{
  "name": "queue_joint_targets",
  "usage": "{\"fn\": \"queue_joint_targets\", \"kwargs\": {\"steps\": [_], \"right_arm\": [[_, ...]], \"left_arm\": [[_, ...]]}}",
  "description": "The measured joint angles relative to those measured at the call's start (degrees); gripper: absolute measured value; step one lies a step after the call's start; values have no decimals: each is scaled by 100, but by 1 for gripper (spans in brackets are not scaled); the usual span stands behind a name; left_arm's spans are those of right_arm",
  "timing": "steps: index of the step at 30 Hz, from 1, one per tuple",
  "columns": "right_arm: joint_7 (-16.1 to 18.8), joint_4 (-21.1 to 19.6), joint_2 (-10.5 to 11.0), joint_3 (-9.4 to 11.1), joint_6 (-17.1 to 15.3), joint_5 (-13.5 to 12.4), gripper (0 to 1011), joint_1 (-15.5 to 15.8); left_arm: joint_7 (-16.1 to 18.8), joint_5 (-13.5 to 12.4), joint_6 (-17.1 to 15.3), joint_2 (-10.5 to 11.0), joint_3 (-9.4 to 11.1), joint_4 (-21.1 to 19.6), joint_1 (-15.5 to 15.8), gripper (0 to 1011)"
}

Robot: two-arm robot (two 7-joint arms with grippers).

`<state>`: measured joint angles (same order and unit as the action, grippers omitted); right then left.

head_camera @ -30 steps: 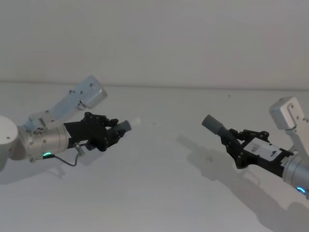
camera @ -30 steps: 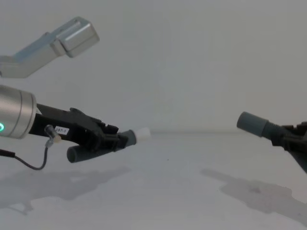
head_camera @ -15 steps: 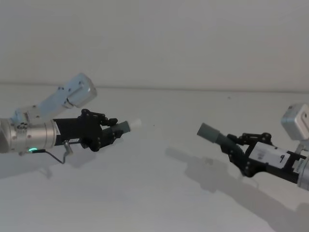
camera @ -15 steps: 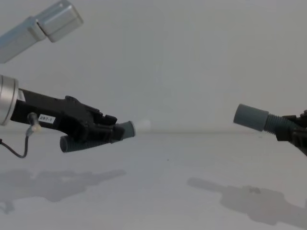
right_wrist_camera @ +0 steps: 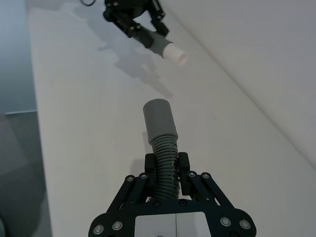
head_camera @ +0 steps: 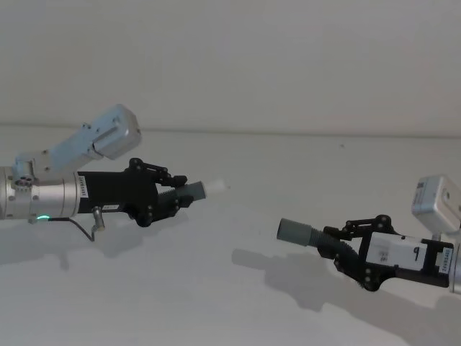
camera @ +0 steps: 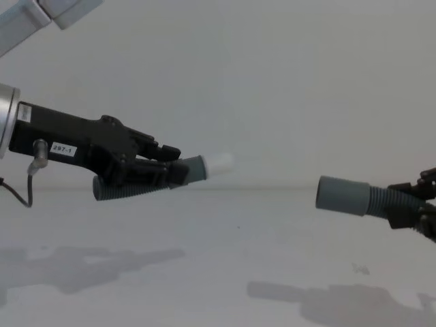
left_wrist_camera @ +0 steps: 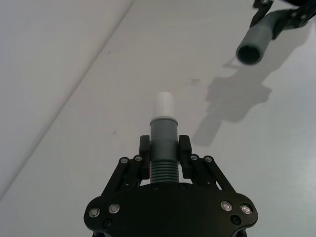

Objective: Use both hands to pick up one end of the pipe from the table, align the ends, and insert them.

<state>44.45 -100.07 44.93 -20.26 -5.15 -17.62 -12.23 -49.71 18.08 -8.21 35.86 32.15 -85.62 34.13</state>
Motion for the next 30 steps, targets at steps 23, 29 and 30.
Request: {"fn": "queue_joint_targets", "kwargs": {"steps": [23,29,30], "right_arm": [[183,-194,158,-278,30,171,274,-249],[159,-211,148,-338,24,189,274,-315],[157,-212,144,-346,24,189,274,-323]], "left_arm": [[-311,-28,122,219,269,-429,102,335],[-330,-40,122,256,322,-501,113,335],[-332,-40,122,260,328,-507,115,335]]}}
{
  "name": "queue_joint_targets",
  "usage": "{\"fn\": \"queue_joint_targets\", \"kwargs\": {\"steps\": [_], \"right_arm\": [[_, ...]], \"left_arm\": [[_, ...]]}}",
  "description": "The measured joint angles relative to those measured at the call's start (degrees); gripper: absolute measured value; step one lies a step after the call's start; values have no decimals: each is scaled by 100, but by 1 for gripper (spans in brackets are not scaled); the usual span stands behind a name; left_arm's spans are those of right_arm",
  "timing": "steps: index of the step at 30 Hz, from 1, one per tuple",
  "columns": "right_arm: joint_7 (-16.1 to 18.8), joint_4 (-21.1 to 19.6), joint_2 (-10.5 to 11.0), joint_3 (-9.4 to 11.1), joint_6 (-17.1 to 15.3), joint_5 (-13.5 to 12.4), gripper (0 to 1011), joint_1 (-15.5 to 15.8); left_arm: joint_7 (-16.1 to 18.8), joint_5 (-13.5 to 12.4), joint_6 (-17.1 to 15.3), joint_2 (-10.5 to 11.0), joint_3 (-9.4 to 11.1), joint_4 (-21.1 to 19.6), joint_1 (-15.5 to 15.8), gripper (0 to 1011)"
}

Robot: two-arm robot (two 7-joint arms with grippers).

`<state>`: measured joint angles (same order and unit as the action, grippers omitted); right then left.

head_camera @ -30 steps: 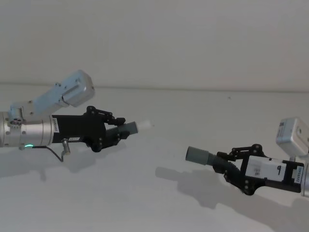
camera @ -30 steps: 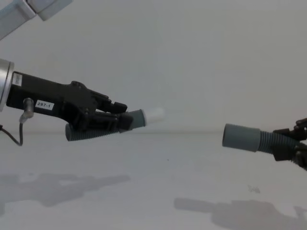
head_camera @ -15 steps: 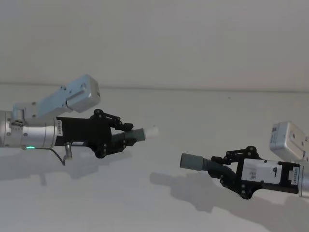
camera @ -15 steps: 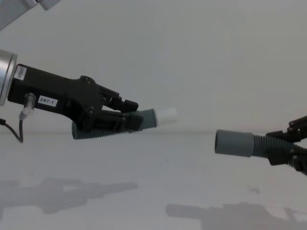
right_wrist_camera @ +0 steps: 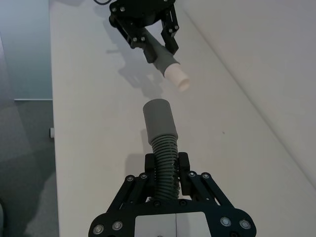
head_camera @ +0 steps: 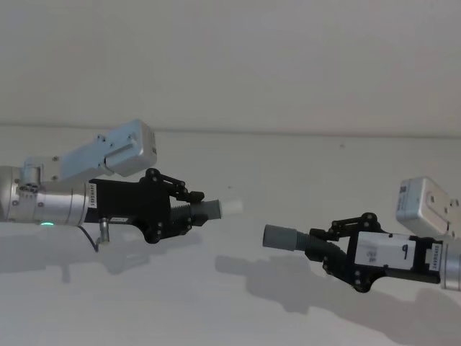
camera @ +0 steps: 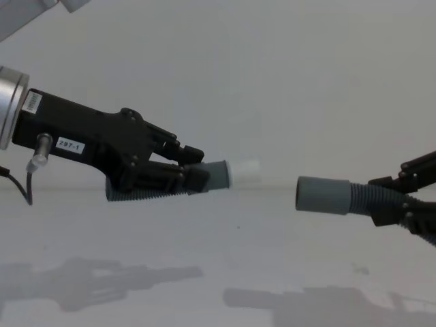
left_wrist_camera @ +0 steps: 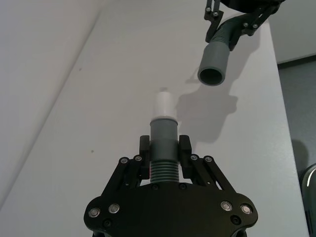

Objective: Use both hands to pick up one end of the pipe from the table, align the ends, and insert them.

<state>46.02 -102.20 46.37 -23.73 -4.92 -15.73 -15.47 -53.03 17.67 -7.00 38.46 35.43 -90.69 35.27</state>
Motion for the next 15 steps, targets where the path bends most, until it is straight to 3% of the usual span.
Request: {"fn": "queue_joint_targets", "kwargs": {"steps": [15], "right_arm": [[-36,88,-169,-159,-102,-56,274,-205]], "left_arm": [[-6,30,-5,53,103,-102,16,335]]}}
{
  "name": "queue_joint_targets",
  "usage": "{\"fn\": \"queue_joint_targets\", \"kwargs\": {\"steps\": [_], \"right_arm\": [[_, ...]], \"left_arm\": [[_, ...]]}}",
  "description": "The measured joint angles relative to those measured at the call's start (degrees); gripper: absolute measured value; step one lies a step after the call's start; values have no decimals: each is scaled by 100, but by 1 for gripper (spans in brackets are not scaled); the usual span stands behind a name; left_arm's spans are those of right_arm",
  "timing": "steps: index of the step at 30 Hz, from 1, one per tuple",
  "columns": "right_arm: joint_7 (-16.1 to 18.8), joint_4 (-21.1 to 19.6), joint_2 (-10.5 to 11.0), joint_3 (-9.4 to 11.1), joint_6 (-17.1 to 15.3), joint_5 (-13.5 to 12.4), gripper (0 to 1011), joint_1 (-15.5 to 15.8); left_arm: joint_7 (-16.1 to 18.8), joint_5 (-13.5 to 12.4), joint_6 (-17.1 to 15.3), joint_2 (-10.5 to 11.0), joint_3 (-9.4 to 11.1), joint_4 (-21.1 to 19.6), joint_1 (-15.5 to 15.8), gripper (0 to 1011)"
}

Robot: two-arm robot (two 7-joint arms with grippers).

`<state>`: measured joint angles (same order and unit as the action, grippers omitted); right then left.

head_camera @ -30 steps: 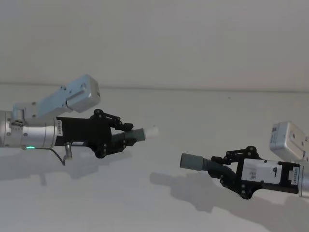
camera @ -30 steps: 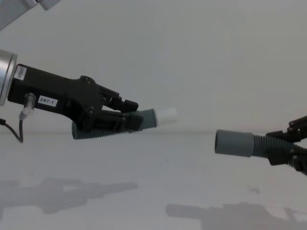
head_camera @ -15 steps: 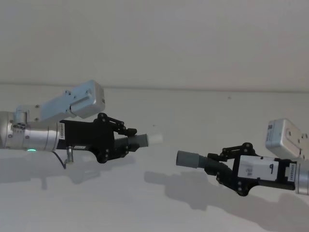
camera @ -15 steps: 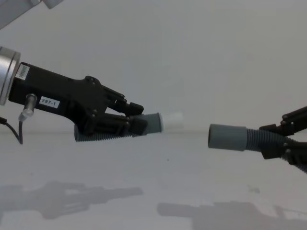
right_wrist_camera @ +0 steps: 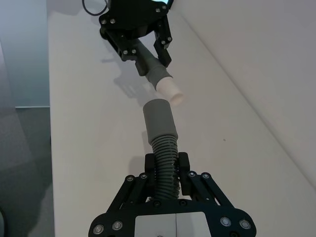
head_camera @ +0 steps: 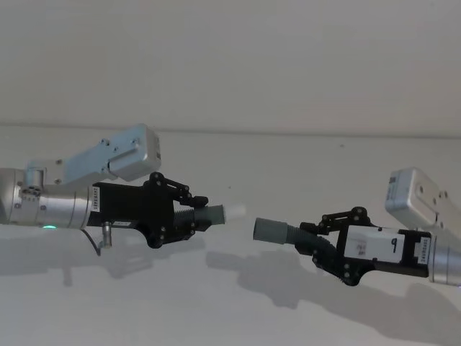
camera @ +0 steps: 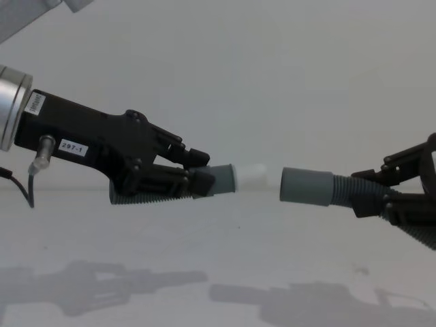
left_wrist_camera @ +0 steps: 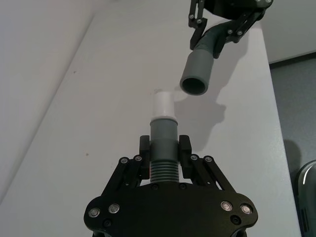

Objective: Use both hands to pick up one end of the pipe from the table, align the ends, and insert them.

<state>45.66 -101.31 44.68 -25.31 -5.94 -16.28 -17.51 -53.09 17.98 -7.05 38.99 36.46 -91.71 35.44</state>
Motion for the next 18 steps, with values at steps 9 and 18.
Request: {"fn": "queue_joint_targets", "kwargs": {"steps": [9,18], "right_arm": [[-47,100,-86,-82,-87,-40,274,-113],[-83,170,-110,-134,-126,-84,274,-173]], "left_arm": [[0,36,0,15,52,-25,20,335],[5,65,0,22,103,-39,50,335]]}}
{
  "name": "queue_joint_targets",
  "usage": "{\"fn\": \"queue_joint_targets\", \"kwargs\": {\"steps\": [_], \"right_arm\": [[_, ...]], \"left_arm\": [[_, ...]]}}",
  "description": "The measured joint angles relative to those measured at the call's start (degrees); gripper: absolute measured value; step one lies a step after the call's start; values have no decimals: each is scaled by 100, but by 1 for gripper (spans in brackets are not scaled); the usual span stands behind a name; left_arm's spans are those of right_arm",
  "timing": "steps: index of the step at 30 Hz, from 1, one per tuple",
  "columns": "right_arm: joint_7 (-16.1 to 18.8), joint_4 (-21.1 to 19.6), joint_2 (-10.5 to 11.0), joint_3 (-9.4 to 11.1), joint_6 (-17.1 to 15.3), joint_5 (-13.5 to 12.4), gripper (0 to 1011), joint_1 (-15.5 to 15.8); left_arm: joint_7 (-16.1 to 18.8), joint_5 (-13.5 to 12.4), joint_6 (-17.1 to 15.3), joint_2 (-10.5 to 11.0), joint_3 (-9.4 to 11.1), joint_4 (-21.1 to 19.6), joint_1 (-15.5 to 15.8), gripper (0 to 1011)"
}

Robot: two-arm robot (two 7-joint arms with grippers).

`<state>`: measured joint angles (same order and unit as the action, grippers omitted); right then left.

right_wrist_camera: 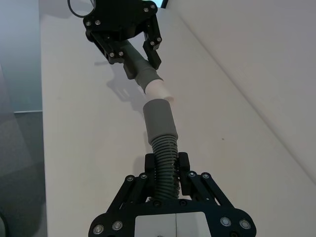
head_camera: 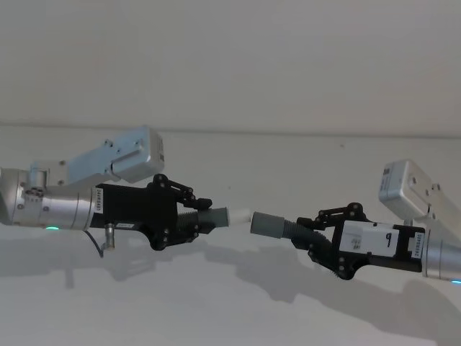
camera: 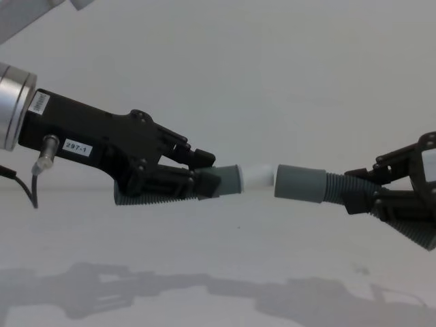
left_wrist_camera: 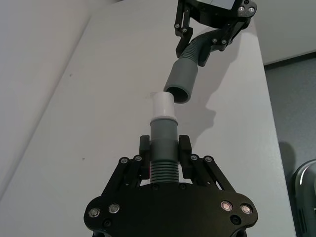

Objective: Use both hands to pick up one end of the pipe from the table, align the ends, and insert them.

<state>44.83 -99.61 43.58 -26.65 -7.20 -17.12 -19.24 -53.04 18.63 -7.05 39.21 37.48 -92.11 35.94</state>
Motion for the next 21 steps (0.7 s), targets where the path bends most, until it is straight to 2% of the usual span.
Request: {"fn": "queue_joint_targets", "kwargs": {"steps": [21], "right_arm": [[-36,153,-10,-108,4,-74,274,-134]], "left_arm": [[59,43,9,7,112,5,75,335]]}}
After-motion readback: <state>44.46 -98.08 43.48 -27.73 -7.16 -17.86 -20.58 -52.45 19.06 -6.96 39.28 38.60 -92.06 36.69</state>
